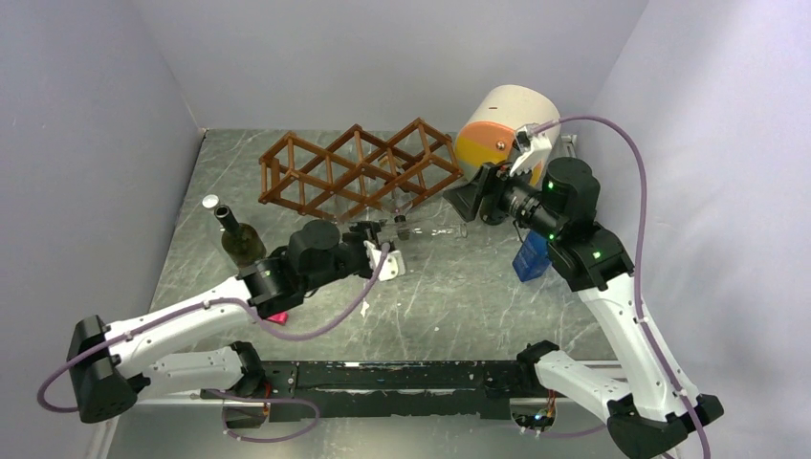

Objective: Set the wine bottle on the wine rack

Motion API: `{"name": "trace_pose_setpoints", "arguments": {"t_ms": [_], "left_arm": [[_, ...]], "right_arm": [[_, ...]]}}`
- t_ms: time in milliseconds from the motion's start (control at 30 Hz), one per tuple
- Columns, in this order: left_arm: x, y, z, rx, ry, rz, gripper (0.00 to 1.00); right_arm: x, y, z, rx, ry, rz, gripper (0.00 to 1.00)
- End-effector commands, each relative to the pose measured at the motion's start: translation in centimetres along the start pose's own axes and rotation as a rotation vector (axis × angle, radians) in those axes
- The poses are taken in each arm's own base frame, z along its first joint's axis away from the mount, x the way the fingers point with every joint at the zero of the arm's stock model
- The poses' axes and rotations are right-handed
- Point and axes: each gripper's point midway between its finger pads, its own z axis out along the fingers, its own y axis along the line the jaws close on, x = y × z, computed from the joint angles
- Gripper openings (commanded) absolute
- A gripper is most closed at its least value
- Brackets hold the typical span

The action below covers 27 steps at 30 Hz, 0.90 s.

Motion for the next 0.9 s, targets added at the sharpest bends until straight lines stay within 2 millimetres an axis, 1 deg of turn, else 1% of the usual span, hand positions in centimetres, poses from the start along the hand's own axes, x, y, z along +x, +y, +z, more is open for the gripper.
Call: {"name": "trace_pose_setpoints", "arguments": {"t_ms": [0, 133, 233, 333, 467, 567, 600, 633, 767, 867], "left_arm": [[-4.8, 4.4, -2.6, -0.103, -0.118, 0.394, 0.07], [-5.6, 4.6, -2.9, -0.102, -0.146, 0.572, 0.07], [-6.1, 5.0, -2.6, -0.112, -0.149, 0.656, 0.07], [-6.4, 5.3, -2.0, -0.118, -0.147, 0.717, 0.07], [-6.4, 5.6, -1.1, -0.110, -0.119, 0.761, 0.07], [-6.5, 5.8, -0.4, -0.111, -0.112, 0.791, 0.07], [-6.4, 5.8, -0.2, -0.105, -0.107, 0.795, 0.07], [-6.5, 5.9, 0.0, -0.101, -0.100, 0.797, 0.07], [-6.3, 5.9, 0.8, -0.084, -0.082, 0.800, 0.07], [-6.3, 5.7, 1.4, -0.058, -0.081, 0.788, 0.07]], "right_arm": [[0.3, -0.9, -0.9, 0.045, 0.056, -0.111, 0.82], [1.2, 0.3, -0.9, -0.041, 0.101, -0.143, 0.84], [1.9, 1.1, -0.7, -0.100, 0.131, -0.148, 0.85], [2.5, 1.4, -0.5, -0.128, 0.154, -0.149, 0.87], [3.3, 2.3, -0.3, -0.181, 0.157, -0.144, 0.88], [4.7, 2.5, 0.2, -0.200, 0.198, -0.141, 0.88], [5.1, 2.2, 0.4, -0.192, 0.207, -0.142, 0.88], [5.6, 2.7, 0.4, -0.203, 0.221, -0.149, 0.89], [7.6, 3.4, 0.7, -0.221, 0.265, -0.175, 0.89], [9.4, 3.8, 1.2, -0.223, 0.307, -0.199, 0.88]]}}
